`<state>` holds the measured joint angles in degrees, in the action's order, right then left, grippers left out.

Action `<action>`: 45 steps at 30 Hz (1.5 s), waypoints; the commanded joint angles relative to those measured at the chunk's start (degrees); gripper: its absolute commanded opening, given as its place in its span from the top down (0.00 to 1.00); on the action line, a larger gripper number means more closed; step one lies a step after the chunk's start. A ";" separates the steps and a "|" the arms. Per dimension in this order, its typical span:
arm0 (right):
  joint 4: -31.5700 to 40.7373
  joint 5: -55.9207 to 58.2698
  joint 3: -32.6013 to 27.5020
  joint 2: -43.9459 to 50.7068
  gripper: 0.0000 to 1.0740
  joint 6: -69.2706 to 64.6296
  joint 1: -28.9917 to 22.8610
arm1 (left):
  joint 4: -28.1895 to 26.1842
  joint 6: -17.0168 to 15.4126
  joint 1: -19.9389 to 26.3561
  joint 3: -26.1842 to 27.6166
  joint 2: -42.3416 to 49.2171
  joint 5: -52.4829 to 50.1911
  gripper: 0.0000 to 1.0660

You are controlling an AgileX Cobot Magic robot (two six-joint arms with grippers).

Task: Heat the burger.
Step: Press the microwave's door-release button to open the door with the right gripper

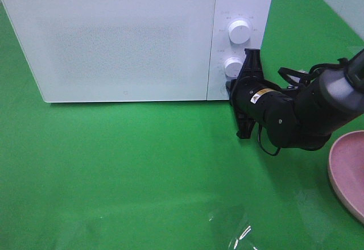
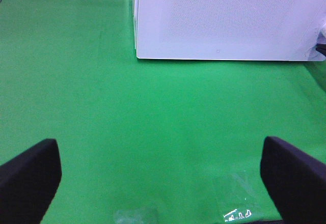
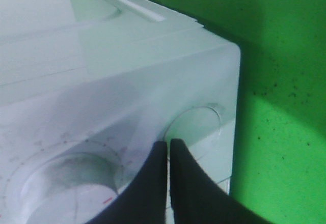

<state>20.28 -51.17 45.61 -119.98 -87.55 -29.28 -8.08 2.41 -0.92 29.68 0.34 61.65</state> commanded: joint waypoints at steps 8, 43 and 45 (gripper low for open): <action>-0.52 0.97 2.23 -3.67 1.00 -0.92 0.52 | -0.17 -0.29 -0.17 -0.17 0.86 -0.52 0.07; 5.61 -19.82 8.82 -7.05 1.00 -0.86 0.29 | -0.17 -0.29 -0.17 -0.17 0.86 -0.52 0.07; 6.07 -21.26 9.51 -7.62 1.00 -0.86 0.29 | -0.17 -0.29 -0.17 -0.17 0.86 -0.52 0.07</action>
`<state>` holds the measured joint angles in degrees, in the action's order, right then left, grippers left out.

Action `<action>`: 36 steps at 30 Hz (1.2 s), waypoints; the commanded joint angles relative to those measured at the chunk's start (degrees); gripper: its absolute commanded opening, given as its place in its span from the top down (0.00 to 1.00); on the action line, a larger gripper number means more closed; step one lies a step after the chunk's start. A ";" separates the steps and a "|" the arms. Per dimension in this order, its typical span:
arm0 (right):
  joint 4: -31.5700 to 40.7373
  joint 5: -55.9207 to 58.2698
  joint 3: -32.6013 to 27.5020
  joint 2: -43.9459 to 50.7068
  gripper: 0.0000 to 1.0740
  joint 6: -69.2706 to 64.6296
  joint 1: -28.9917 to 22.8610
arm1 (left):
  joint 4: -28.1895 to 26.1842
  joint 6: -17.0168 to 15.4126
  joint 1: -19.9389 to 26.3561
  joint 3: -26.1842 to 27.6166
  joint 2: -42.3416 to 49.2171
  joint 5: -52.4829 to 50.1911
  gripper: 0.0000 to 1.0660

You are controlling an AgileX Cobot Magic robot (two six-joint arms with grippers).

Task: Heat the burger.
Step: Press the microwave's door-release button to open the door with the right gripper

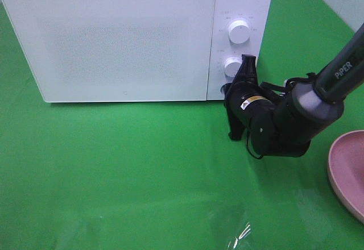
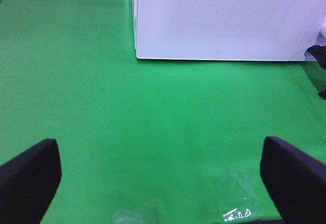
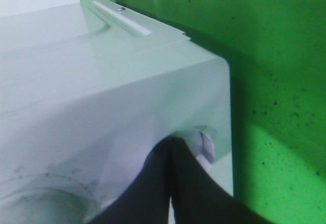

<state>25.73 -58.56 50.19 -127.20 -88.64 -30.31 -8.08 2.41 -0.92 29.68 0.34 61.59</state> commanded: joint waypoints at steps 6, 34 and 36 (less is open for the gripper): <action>1.20 -15.30 5.16 -0.57 1.00 0.23 1.32 | -0.17 -0.29 -0.17 -0.17 0.86 -0.46 0.07; 4.58 -7.62 0.17 2.12 1.00 3.78 -2.52 | -0.23 -0.29 -0.17 -0.17 0.86 -0.46 0.07; 6.25 -4.53 -1.49 3.27 1.00 4.01 -3.90 | -0.23 -0.29 -0.17 -0.17 0.86 -0.46 0.07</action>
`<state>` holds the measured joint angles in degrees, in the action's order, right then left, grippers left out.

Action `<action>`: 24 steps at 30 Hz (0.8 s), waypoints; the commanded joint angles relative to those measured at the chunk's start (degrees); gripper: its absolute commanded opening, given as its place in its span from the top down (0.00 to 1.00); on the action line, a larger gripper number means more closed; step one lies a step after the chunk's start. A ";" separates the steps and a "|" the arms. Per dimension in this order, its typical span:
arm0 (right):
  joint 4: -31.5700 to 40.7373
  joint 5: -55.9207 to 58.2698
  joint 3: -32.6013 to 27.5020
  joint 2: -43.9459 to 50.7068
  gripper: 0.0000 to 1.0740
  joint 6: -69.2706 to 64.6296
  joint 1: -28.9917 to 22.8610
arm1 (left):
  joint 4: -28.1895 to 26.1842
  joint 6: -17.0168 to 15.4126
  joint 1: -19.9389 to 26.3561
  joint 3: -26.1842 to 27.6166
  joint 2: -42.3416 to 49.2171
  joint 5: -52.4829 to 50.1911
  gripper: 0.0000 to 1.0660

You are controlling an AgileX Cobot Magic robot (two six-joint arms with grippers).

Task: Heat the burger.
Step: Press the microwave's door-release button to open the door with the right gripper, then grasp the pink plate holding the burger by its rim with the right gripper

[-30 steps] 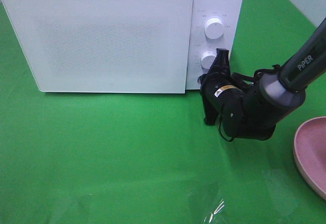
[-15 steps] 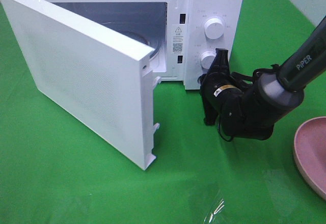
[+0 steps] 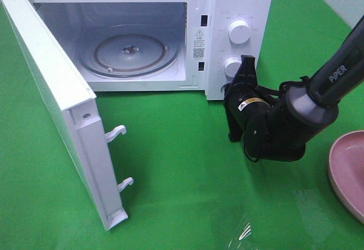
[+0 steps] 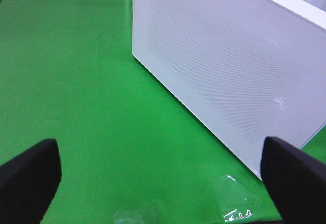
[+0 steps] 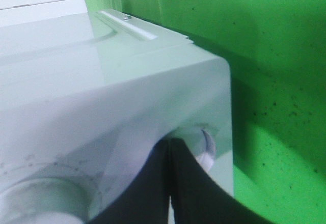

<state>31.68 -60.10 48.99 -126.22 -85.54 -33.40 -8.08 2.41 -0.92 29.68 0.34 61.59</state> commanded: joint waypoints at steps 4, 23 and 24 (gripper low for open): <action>0.63 -1.72 -1.66 3.50 1.00 2.29 -1.49 | -0.23 -0.29 -0.17 -0.17 0.86 -0.46 0.07; -0.17 21.43 -12.03 19.14 1.00 24.18 -1.60 | -0.23 -0.29 -0.17 -0.17 0.86 -0.46 0.07; -0.06 24.75 -12.09 20.91 1.00 29.16 -1.60 | -0.23 -0.29 -0.17 -0.17 0.86 -0.46 0.07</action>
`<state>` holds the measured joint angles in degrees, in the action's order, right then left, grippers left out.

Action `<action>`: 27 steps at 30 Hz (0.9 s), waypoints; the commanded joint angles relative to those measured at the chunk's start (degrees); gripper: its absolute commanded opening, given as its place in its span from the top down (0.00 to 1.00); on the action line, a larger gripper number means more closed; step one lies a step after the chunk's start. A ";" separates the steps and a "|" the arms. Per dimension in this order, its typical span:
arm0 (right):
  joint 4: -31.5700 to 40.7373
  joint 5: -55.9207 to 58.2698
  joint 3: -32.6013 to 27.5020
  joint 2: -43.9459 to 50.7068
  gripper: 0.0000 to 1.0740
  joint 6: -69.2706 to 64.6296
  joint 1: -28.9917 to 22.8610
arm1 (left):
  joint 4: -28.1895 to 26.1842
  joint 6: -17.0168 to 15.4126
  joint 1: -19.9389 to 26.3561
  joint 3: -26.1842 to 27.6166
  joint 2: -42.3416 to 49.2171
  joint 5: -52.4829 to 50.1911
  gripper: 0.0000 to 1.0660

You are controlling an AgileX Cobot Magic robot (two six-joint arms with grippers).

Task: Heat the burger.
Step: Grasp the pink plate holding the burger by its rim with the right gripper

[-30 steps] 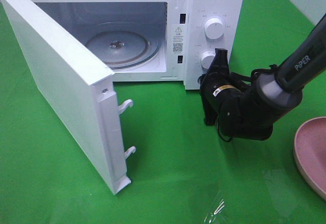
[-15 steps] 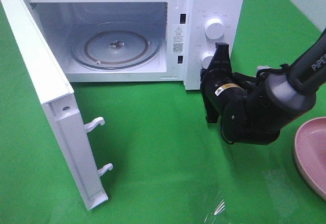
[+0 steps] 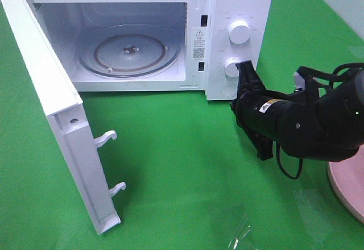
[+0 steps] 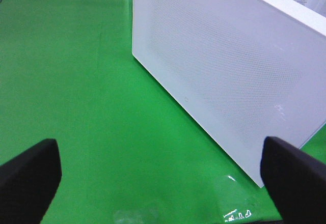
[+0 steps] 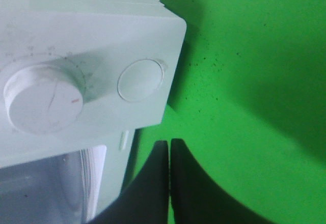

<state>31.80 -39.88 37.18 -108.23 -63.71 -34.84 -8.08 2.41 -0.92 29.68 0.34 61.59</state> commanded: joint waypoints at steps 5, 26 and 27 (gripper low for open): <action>-0.11 13.52 -0.29 7.45 1.00 21.43 -0.17 | -0.23 -0.29 -0.17 -0.17 0.86 -0.46 0.07; -13.12 47.84 -0.06 13.52 0.99 48.13 0.06 | -0.23 -0.29 -0.17 -0.17 0.86 -0.46 0.07; -13.12 47.84 -0.06 13.52 0.99 48.13 0.06 | -0.23 -0.29 -0.17 -0.17 0.86 -0.46 0.07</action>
<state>20.63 6.47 36.96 -95.17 -16.50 -34.84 -8.08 2.41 -0.92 29.68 0.34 61.54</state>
